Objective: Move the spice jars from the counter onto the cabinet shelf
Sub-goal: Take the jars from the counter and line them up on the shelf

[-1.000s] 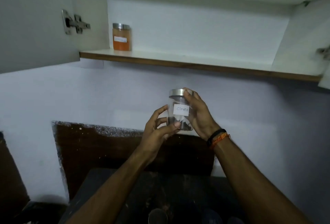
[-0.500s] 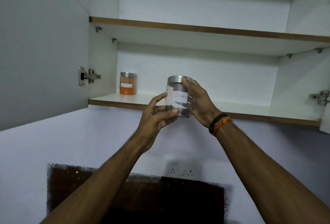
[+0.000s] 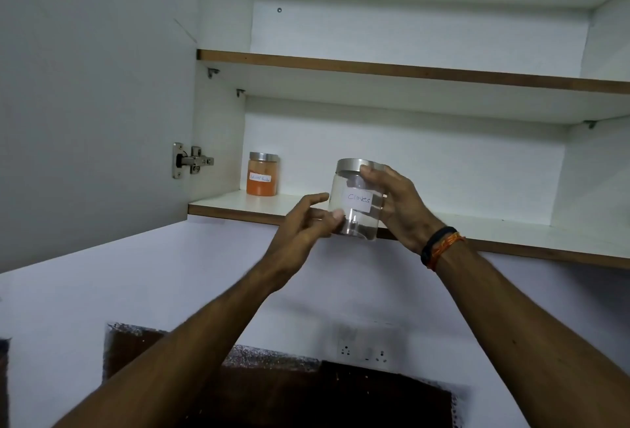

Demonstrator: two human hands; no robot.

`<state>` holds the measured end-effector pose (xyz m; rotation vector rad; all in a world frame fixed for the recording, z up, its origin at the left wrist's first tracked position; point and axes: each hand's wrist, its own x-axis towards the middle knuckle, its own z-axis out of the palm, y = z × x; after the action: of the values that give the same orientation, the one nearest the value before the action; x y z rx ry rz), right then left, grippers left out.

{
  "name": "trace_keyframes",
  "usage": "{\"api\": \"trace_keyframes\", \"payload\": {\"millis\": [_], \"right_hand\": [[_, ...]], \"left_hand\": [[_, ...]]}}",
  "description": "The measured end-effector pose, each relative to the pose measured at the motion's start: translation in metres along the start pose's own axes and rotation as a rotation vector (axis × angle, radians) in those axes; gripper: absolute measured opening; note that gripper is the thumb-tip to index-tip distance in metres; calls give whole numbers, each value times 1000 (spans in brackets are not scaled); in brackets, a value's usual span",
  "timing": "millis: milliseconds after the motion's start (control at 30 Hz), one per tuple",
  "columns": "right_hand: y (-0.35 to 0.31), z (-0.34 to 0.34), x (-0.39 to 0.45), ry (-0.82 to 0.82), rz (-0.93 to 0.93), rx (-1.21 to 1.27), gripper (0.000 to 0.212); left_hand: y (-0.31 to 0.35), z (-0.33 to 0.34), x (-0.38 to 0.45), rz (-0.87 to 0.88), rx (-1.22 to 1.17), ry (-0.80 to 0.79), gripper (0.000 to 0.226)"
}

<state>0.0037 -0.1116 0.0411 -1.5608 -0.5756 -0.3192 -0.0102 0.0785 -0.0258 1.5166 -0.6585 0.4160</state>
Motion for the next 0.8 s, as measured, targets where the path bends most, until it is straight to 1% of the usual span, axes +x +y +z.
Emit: {"api": "trace_keyframes", "payload": {"millis": [67, 100, 133, 167, 200, 267, 300, 433, 500, 667, 800], "right_hand": [[-3, 1, 12, 27, -23, -5, 49], [-4, 1, 19, 37, -30, -9, 49], [-5, 1, 25, 42, -35, -14, 46], [-5, 2, 32, 44, -38, -17, 43], [-3, 2, 40, 46, -39, -21, 40], [0, 1, 56, 55, -33, -34, 38], [3, 2, 65, 58, -28, -43, 39], [16, 5, 102, 51, 10, -100, 43], [26, 8, 122, 38, 29, -125, 44], [52, 17, 167, -22, 56, -219, 42], [72, 25, 195, -46, 83, -242, 44]], "left_hand": [[-2, -10, 10, 92, 200, 136, 48], [-5, -16, 17, 137, 369, 188, 44], [-9, -24, 24, 177, 588, 193, 41], [-13, -31, 31, 200, 803, 133, 40], [-16, -38, 37, 195, 977, 23, 41], [-20, -48, 48, 129, 1187, -207, 45], [-22, -53, 55, 103, 1243, -281, 48], [-20, -72, 83, 82, 1352, -474, 60], [-22, -80, 92, 76, 1379, -544, 64], [-33, -86, 99, 114, 1332, -555, 68], [-37, -89, 103, 120, 1322, -562, 70]]}}
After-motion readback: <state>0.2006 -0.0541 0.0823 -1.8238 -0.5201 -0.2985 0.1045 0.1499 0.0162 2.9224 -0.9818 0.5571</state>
